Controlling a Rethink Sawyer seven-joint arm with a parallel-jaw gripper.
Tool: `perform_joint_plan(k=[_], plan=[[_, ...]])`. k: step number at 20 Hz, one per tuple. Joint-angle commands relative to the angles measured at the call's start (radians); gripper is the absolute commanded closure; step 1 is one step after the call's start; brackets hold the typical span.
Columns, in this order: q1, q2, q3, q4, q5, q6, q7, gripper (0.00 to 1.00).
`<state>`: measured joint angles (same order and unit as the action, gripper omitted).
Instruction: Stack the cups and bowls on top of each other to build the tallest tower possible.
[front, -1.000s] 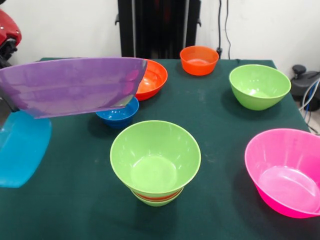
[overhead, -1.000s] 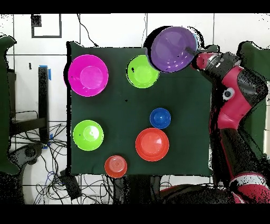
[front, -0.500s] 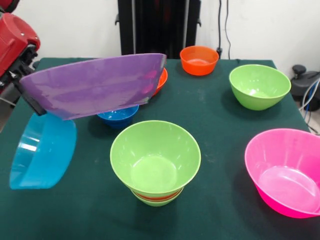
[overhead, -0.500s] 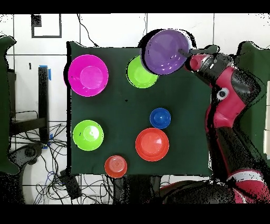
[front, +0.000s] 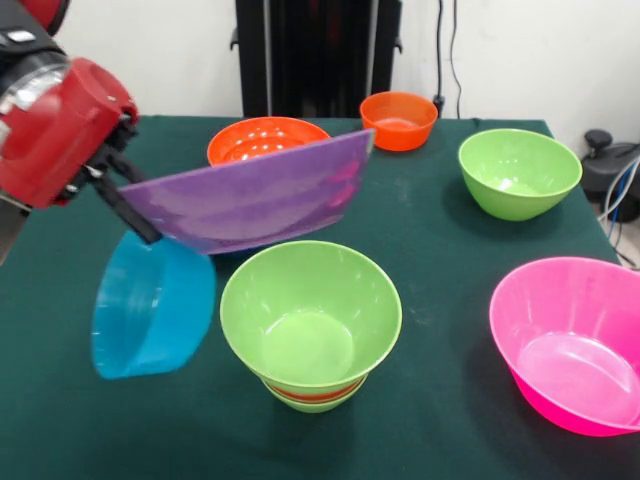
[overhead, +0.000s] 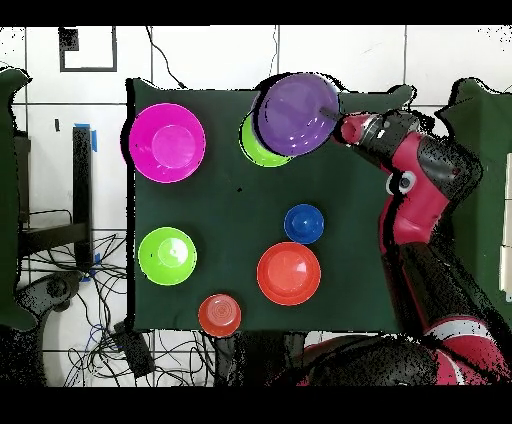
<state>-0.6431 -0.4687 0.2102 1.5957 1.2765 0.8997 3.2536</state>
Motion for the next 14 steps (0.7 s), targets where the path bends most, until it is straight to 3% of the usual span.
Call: perform_joint_plan(k=[1,6,14], plan=[[0.055,0.002,0.063,0.135,-0.093,0.041,-0.181,1.00],[0.053,-0.009,0.074,0.185,-0.129,0.046,-0.192,1.00],[0.023,0.003,0.089,0.146,-0.208,0.082,-0.089,1.00]])
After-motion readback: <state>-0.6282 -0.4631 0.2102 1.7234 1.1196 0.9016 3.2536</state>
